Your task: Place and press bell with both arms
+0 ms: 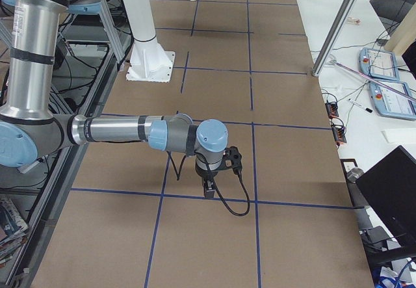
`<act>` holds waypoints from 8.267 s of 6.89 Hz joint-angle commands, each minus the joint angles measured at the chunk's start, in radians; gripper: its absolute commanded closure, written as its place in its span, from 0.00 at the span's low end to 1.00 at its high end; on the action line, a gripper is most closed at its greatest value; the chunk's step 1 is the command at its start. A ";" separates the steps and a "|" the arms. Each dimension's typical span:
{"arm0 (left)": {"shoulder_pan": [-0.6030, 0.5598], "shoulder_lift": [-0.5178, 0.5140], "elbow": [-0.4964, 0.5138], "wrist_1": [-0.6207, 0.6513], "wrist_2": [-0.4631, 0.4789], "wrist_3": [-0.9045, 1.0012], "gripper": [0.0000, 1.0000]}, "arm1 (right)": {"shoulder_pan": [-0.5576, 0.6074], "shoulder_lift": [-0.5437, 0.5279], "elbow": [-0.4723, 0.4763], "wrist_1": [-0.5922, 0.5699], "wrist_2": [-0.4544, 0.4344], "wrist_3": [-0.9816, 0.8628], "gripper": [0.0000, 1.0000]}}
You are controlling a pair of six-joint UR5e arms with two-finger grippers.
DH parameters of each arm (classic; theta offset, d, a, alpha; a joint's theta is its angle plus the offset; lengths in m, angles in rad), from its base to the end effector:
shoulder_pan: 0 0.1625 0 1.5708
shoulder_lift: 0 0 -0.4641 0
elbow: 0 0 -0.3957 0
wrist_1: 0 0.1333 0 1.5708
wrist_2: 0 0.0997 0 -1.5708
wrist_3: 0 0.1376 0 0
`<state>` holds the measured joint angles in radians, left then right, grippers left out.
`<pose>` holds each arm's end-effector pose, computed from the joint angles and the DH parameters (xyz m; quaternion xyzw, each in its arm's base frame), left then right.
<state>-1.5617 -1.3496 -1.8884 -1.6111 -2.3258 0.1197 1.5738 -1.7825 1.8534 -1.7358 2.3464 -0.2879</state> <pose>-0.0353 -0.4048 0.6629 0.0837 0.3637 0.0848 0.9239 0.0381 -0.3871 0.6954 0.0117 -0.3801 -0.1137 0.9179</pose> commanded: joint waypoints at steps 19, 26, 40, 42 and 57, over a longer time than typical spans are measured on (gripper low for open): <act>0.721 0.268 0.301 -0.524 0.026 -0.351 0.05 | 0.000 -0.002 0.036 -0.001 0.005 0.001 0.00; 0.640 0.258 0.051 -0.564 0.042 -0.568 0.91 | 0.000 -0.002 0.036 -0.001 0.007 0.003 0.00; 0.930 -0.989 0.404 -0.144 0.232 -1.534 0.92 | 0.000 -0.002 0.030 -0.002 0.007 0.006 0.00; 0.930 -1.133 0.623 -0.222 0.288 -1.536 0.92 | 0.000 -0.002 0.030 -0.002 0.008 0.006 0.00; 0.810 -1.320 0.947 -0.362 0.170 -1.458 0.00 | 0.000 0.002 0.029 -0.001 0.005 0.006 0.00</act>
<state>-0.7145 -2.6725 -0.9134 -2.0228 -2.0784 -1.3782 1.5739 -1.7810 1.8822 -1.7377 2.3516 -0.2823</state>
